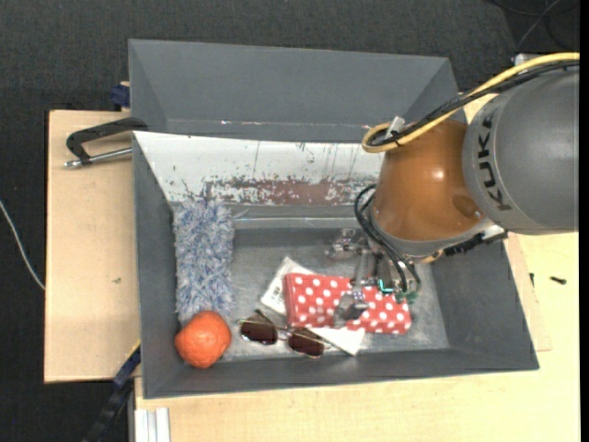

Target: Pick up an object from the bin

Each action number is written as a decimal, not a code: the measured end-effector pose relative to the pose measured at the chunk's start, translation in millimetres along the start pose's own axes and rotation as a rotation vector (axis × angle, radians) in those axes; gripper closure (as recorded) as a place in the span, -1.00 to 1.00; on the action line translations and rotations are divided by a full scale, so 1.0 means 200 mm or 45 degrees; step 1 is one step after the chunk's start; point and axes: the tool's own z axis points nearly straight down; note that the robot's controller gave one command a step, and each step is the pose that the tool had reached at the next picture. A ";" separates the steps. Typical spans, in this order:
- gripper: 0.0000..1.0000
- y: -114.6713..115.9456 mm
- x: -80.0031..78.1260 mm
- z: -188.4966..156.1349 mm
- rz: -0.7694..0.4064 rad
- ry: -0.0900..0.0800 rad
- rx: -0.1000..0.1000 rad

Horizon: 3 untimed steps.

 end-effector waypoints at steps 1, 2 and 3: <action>-1.00 0.00 -0.01 -0.02 0.001 -0.008 0.000; -1.00 -0.01 0.00 0.21 -0.133 -0.009 0.001; -1.00 0.00 -0.01 0.29 -0.187 -0.020 0.001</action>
Offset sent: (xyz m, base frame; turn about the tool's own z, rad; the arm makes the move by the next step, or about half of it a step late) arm -0.0032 -0.0038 -0.0646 -0.1482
